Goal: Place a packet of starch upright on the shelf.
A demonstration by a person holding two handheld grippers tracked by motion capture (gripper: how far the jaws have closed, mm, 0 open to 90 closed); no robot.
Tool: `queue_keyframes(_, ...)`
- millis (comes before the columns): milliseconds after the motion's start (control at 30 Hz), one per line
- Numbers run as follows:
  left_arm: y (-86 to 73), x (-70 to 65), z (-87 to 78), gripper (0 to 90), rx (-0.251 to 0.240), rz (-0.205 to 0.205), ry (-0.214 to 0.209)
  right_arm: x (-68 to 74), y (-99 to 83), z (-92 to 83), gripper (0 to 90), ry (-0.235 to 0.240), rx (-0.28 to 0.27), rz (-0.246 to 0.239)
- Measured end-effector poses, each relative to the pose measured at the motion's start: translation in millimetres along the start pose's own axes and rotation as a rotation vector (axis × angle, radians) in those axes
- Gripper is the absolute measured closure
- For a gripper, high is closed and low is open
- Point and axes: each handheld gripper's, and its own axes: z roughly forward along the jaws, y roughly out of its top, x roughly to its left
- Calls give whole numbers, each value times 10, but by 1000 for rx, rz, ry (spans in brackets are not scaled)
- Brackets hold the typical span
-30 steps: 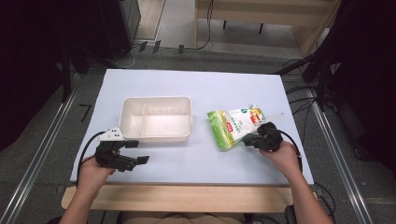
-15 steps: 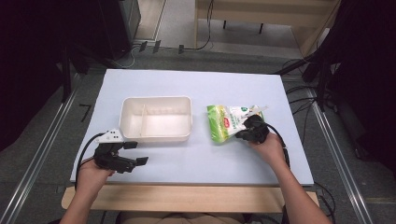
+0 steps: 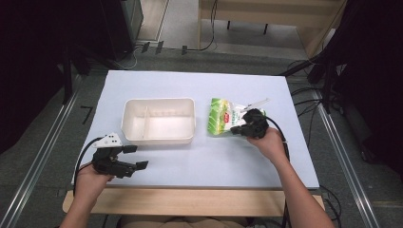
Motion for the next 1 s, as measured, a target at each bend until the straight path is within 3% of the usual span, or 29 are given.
queue_keyframes(67, -2, 0, 2, 213, 2, 0, 1, -26, 11, -76, 900, -2, -27, 4)
queue_keyframes(100, -8, 0, 9, 214, 5, -1, 1, -114, 39, -193, 900, -38, -62, 34)
queue_keyframes(167, -13, -2, 11, 214, 7, -3, 5, -238, 72, -241, 900, -71, -75, 71)
queue_keyframes(267, -17, -6, 8, 214, 9, -1, 5, -348, 101, -256, 900, -102, -76, 82)
queue_keyframes(300, -27, -17, 1, 214, 13, 0, 7, -466, 143, -261, 900, -128, -77, 86)
queue_keyframes(433, -59, -31, -23, 214, 23, -2, 20, -752, 203, -264, 900, -156, -91, 142)
queue_keyframes(467, -59, -31, -23, 214, 23, -2, 20, -752, 203, -264, 900, -156, -91, 142)
queue_keyframes(533, -81, -36, -40, 214, 22, -3, 26, -892, 212, -243, 900, -170, -92, 161)
queue_keyframes(600, -107, -52, -67, 214, 10, -16, 24, -1086, 204, -178, 900, -184, -87, 206)
queue_keyframes(733, -133, -89, -100, 213, 3, -16, 24, -1228, 179, -49, 900, -186, -59, 245)
queue_keyframes(900, -157, -108, -104, 212, 13, -18, 33, -1295, 126, 126, 900, -196, 1, 246)
queue_keyframes(1000, -161, -106, -104, 212, 12, -17, 30, -1308, 100, 161, 900, -193, 0, 242)
